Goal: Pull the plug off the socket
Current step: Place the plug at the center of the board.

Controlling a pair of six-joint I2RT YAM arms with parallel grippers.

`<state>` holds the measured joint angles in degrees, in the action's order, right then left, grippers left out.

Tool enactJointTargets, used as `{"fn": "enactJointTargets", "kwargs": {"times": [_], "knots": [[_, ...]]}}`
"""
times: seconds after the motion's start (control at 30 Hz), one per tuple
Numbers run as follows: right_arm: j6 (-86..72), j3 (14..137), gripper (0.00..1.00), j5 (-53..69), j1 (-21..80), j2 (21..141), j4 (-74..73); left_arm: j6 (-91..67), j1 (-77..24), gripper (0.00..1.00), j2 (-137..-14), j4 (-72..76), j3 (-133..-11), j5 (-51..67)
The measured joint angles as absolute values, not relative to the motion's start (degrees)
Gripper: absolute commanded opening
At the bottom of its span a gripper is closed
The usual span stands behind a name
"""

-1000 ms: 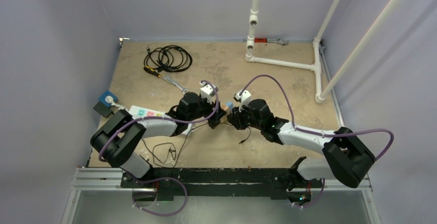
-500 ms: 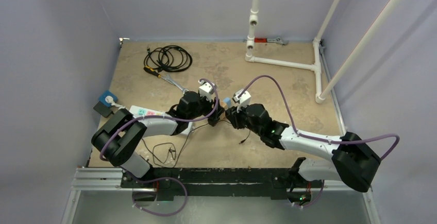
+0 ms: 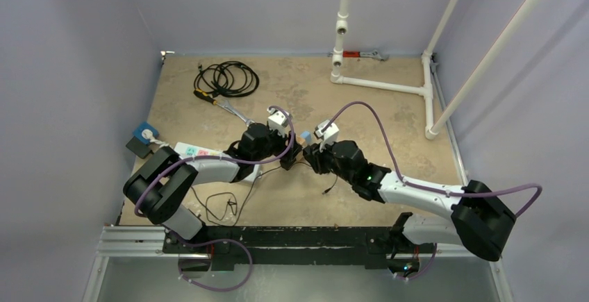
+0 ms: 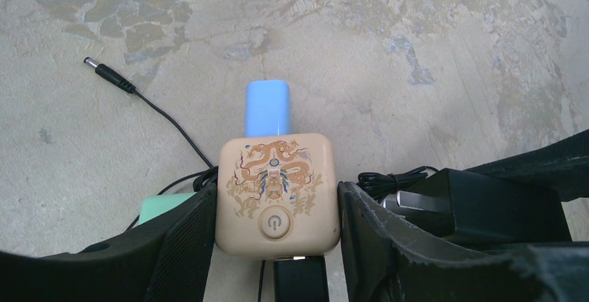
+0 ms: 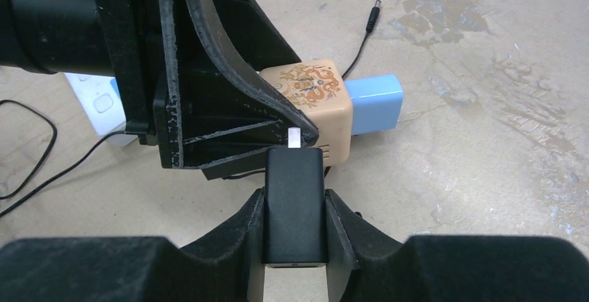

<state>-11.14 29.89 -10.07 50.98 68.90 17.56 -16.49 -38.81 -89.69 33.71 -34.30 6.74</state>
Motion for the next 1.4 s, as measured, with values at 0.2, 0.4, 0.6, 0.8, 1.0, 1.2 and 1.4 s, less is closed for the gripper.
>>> {"fn": "enactJointTargets", "kwargs": {"times": [0.2,0.4,0.6,0.8,1.0,1.2,1.4], "knots": [[-11.1,29.9,0.00,-7.0,50.9,68.8,17.6,-16.4,-38.8,0.00,-89.7,33.8,-34.3,6.8],[-11.6,29.6,0.00,2.5,45.5,68.8,18.5,-15.9,-38.8,0.00,-89.6,33.6,-34.3,6.8],[-12.1,28.3,0.00,8.3,42.5,67.7,19.6,-15.4,-38.8,0.00,-89.4,33.2,-34.3,6.6],[-12.3,27.9,0.00,10.0,41.6,67.1,20.6,-15.4,-38.8,0.00,-89.3,32.9,-34.3,6.5],[-12.0,27.9,0.00,9.5,41.6,67.0,20.5,-15.4,-38.8,0.00,-89.2,32.7,-34.3,6.2],[-11.8,27.9,0.00,6.5,42.5,66.0,20.2,-15.4,-38.8,0.00,-89.0,32.4,-34.3,5.6],[-11.3,27.9,0.00,0.8,46.0,65.5,19.8,-15.5,-38.8,0.00,-88.8,32.0,-34.3,5.5]]}}
